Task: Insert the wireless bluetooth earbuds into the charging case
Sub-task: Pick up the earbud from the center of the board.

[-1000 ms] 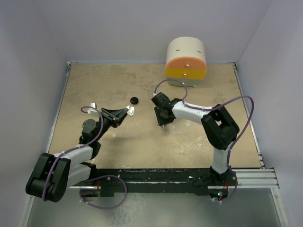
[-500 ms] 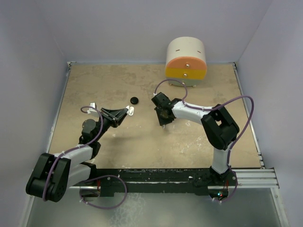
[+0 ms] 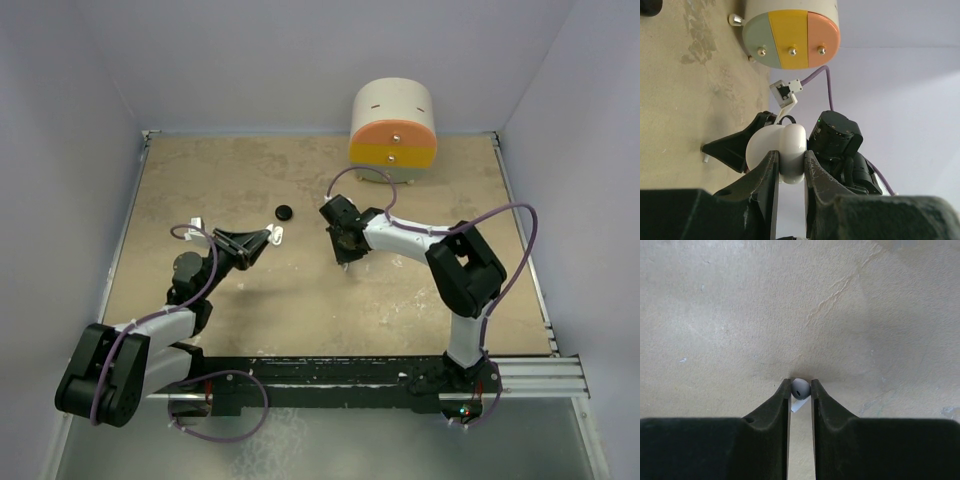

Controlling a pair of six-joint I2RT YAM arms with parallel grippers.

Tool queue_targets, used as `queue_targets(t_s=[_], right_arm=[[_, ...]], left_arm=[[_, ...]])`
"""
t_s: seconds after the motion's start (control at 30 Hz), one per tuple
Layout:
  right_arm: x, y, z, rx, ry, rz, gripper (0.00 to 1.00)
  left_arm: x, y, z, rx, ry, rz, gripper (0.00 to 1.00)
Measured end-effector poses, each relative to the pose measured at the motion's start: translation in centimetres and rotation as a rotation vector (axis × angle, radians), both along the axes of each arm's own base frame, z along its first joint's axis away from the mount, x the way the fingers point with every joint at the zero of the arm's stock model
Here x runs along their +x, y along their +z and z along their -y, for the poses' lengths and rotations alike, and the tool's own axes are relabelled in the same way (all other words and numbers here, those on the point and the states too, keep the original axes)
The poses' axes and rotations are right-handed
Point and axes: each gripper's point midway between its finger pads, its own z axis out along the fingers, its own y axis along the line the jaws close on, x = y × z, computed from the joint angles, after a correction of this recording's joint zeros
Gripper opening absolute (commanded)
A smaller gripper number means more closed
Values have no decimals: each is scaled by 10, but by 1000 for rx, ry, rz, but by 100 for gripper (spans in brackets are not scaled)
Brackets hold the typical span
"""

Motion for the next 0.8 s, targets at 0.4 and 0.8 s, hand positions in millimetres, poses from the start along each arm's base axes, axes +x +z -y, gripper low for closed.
queue_targets(t_s=[0.4,0.8], right_arm=[[56,115,-22,219,-2,439,0],[67,186,-9,353,36,858,0]], left_arm=[[8,-8,7,9,-31,-43,0],[51,-10,50,-101,-139,-111,0]])
